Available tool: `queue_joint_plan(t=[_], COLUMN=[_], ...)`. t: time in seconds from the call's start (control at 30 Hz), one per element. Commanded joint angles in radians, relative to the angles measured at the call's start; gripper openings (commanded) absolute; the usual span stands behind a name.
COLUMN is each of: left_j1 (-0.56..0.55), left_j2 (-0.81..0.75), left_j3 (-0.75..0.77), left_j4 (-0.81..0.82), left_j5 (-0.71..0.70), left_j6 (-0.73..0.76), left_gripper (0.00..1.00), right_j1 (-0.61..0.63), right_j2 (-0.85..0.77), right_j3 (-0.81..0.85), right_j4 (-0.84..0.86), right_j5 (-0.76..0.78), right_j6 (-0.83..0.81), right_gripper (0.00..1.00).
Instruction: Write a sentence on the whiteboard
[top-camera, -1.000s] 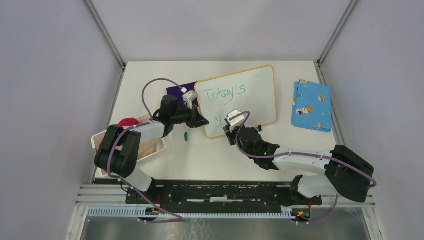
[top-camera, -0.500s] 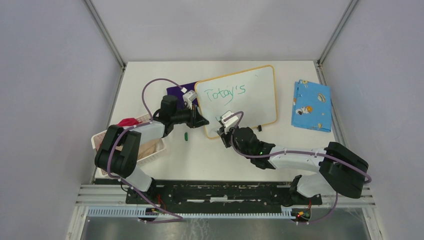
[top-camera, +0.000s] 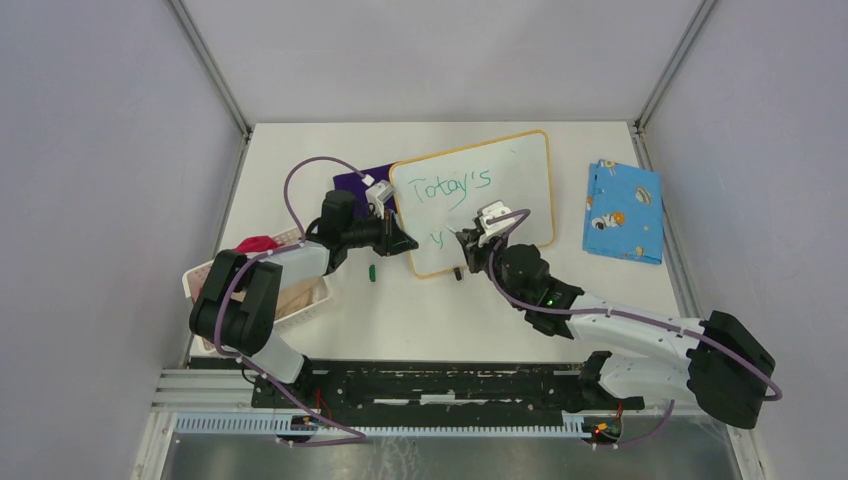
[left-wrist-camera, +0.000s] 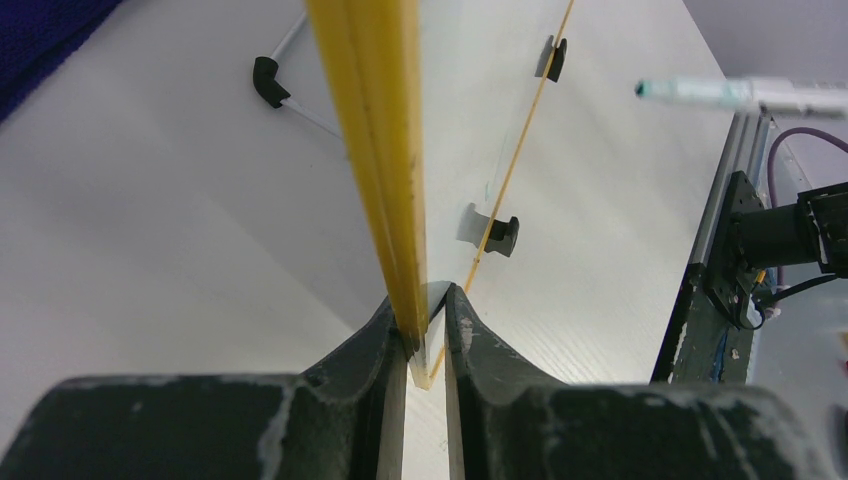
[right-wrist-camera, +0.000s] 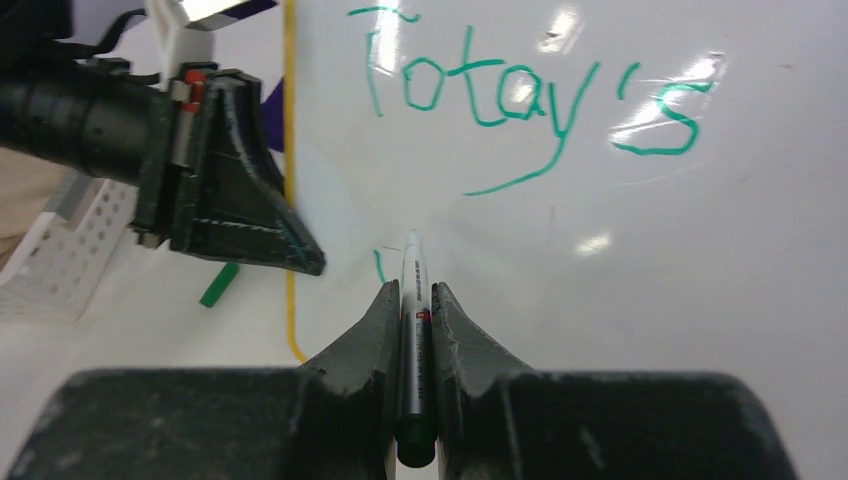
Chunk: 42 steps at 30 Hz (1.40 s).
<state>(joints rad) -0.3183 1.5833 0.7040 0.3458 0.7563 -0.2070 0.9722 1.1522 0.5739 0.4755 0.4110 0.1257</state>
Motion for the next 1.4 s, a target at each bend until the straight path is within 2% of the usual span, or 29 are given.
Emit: queue_joint_plan(t=[0.0, 0.33, 0.73, 0.97, 1.37], left_j1=[-0.006, -0.006, -0.007, -0.006, -0.008], left_j2=[0.017, 0.018, 0.022, 0.021, 0.019], left_j3=[0.013, 0.013, 0.013, 0.014, 0.014], left_j4=[-0.027, -0.031, -0.033, -0.033, -0.033], left_j5=[-0.103, -0.103, -0.104, -0.103, -0.103], left_j6=[0.092, 0.094, 0.094, 0.095, 0.094], left_gripper=[0.02, 0.02, 0.02, 0.02, 0.02], right_j1=[-0.052, -0.045, -0.033, -0.036, -0.046], right_j2=[-0.014, 0.018, 0.065, 0.035, 0.075], right_j3=[-0.018, -0.053, -0.039, -0.04, 0.042], right_j4=[-0.01, 0.037, 0.031, 0.044, 0.041], right_j5=[0.037, -0.103, -0.09, -0.001, 0.008], right_j6=[0.003, 0.038, 0.041, 0.023, -0.007], right_gripper=[0.0, 0.0, 0.0, 0.0, 0.0])
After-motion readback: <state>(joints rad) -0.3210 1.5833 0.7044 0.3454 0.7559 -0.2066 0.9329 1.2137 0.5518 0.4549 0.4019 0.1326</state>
